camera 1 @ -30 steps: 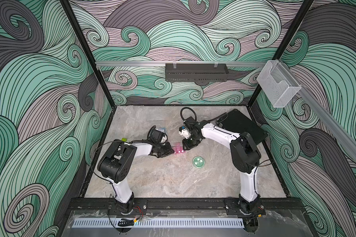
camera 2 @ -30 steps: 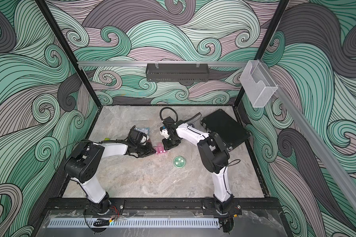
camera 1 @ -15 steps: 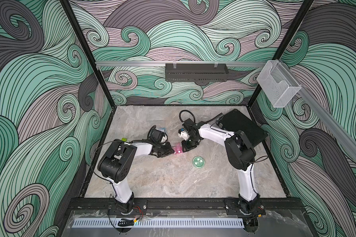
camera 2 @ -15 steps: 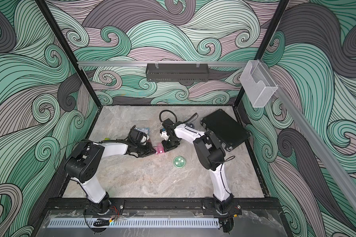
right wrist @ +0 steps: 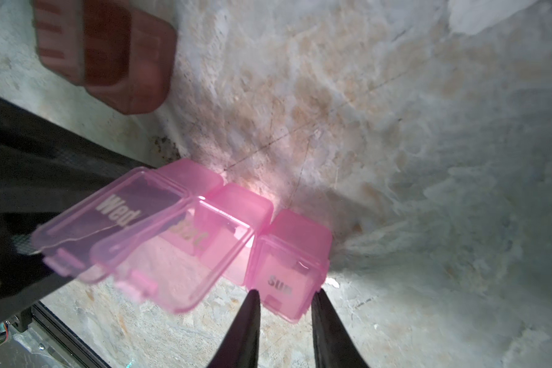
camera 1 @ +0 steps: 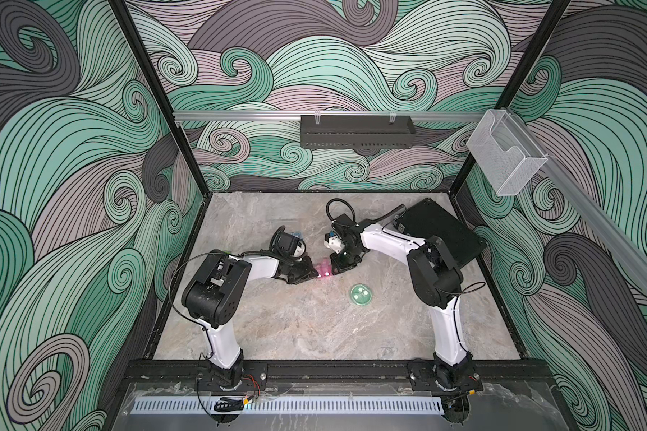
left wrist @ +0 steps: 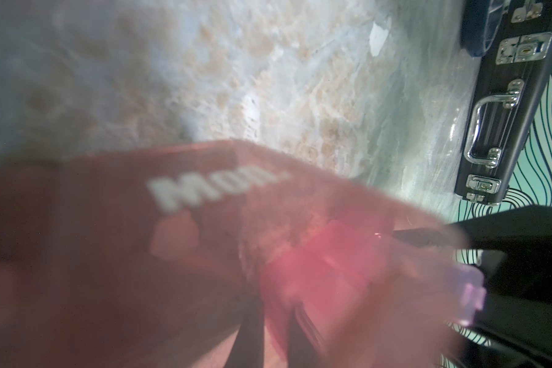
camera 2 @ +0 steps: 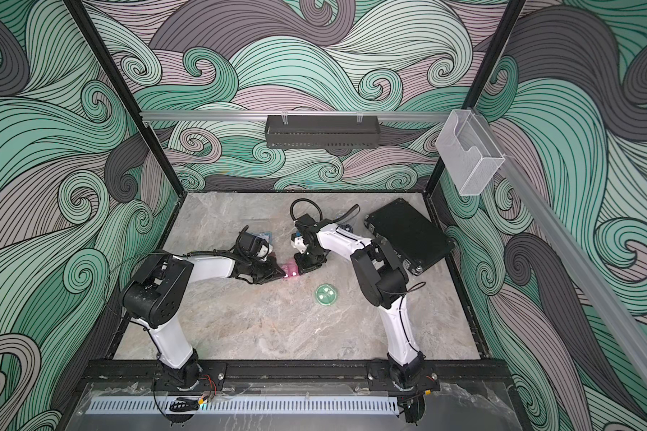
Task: Close pillboxes
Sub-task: Close the lid on the pillbox.
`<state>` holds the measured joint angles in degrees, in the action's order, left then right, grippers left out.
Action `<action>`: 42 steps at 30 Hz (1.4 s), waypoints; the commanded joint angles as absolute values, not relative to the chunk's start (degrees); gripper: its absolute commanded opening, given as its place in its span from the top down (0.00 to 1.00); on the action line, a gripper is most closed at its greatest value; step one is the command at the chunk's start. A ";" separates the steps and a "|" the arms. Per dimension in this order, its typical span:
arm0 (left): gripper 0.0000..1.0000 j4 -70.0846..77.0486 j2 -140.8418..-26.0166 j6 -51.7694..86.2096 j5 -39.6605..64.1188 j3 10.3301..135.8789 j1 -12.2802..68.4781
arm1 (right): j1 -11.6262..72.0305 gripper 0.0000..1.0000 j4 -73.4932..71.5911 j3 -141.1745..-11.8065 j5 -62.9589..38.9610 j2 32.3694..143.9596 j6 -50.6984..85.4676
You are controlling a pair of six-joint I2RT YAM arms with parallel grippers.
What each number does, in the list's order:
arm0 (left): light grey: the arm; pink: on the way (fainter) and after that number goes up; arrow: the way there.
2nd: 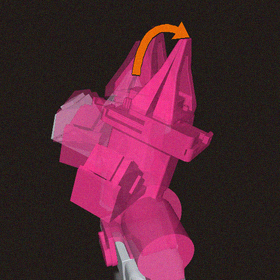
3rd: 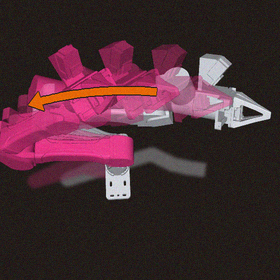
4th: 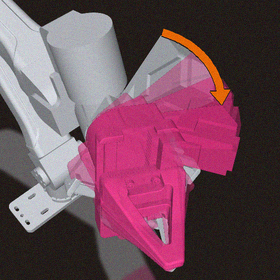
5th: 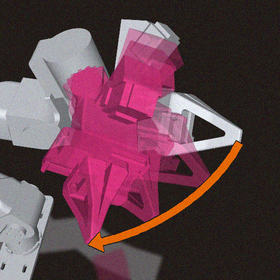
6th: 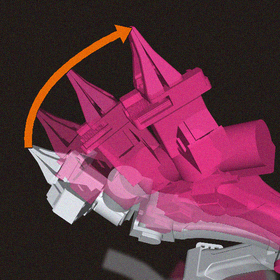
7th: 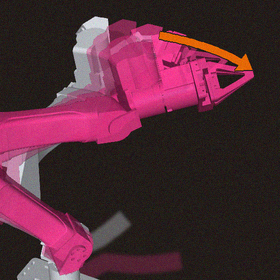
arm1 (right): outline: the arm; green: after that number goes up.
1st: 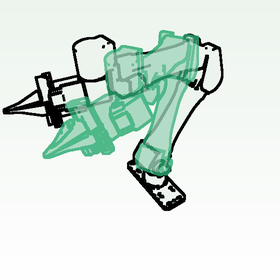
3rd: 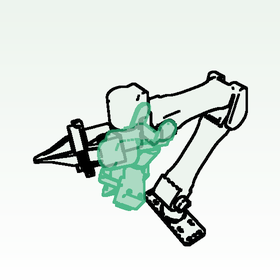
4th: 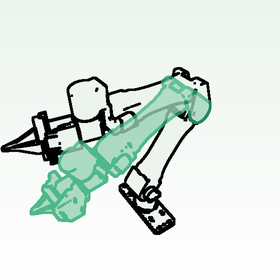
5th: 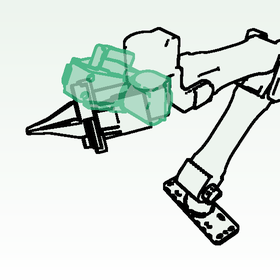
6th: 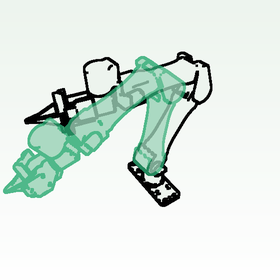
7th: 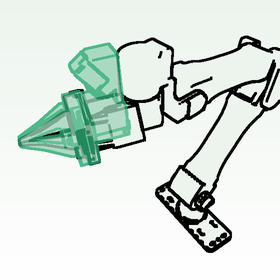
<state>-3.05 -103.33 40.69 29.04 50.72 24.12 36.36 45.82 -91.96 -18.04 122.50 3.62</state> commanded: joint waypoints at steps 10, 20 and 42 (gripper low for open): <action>0.87 -5.08 -106.69 39.46 30.76 52.11 24.57 | 36.79 0.73 45.79 -92.37 -17.68 126.51 3.43; 0.90 -4.67 -107.58 39.64 30.94 52.29 24.60 | 37.09 0.77 46.75 -92.73 -17.05 128.45 3.43; 0.89 -8.57 -106.15 36.97 32.13 53.36 24.62 | 35.35 0.67 47.88 -95.10 -19.34 118.45 3.09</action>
